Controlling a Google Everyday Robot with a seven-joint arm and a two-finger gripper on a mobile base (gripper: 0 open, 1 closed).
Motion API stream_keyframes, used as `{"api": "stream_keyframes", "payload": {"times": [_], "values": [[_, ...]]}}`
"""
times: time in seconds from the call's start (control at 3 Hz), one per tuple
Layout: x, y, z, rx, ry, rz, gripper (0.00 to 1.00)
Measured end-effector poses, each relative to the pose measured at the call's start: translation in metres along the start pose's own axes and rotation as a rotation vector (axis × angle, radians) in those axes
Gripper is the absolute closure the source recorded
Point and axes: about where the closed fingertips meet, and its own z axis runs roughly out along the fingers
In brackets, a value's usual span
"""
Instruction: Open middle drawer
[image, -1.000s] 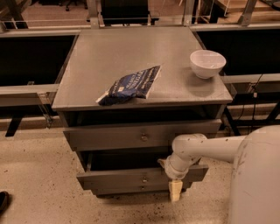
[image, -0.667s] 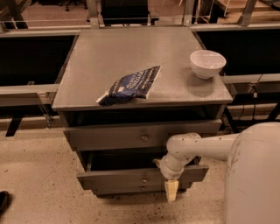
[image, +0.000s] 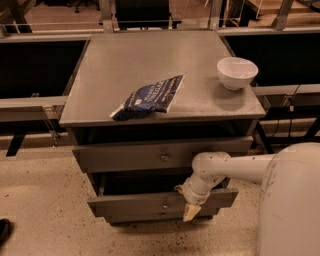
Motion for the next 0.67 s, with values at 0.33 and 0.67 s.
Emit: {"api": "stream_keyframes", "payload": {"times": [0.33,0.67], "values": [[-0.0037,0.0059,-0.0030,0.000,-0.007,-0.003,0.54],[-0.0024,0.0032,-0.0048,0.000,-0.007,-0.003,0.59]]}}
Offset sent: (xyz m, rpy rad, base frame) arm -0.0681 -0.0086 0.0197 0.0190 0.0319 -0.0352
